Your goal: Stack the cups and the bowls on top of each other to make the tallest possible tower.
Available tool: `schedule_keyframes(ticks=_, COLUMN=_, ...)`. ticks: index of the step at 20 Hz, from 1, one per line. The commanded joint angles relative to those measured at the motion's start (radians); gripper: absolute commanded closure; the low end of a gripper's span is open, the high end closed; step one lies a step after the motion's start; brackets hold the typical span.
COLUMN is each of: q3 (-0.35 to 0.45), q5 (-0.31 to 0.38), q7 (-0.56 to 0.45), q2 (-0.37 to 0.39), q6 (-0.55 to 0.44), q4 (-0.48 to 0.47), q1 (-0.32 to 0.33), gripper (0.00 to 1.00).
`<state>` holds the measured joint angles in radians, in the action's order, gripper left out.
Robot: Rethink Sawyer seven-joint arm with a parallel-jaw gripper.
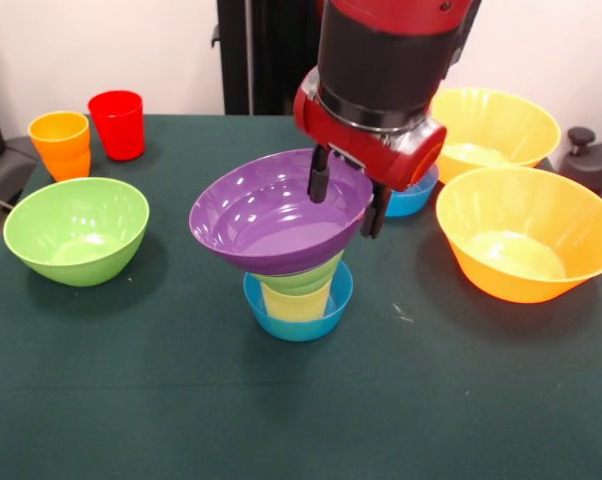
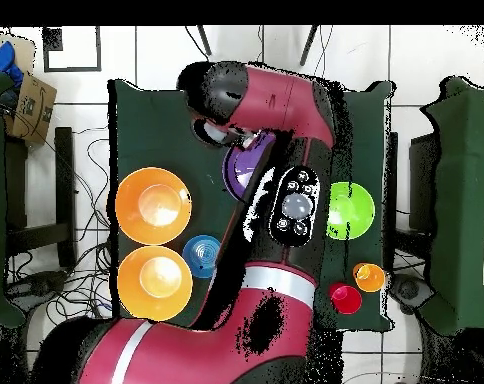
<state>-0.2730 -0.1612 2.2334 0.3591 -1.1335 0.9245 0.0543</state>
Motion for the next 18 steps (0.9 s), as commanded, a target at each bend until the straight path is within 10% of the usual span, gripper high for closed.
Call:
schedule_keyframes(ticks=1, q3=0.097, q5=0.063, q7=-0.136, q2=0.055, q6=-0.027, q4=-0.019, q1=0.003, gripper=0.00)
schedule_keyframes(ticks=18, q3=0.088, q5=0.062, q7=-0.121, q2=0.360, q6=0.217, q4=0.447, q1=-0.033, gripper=0.00)
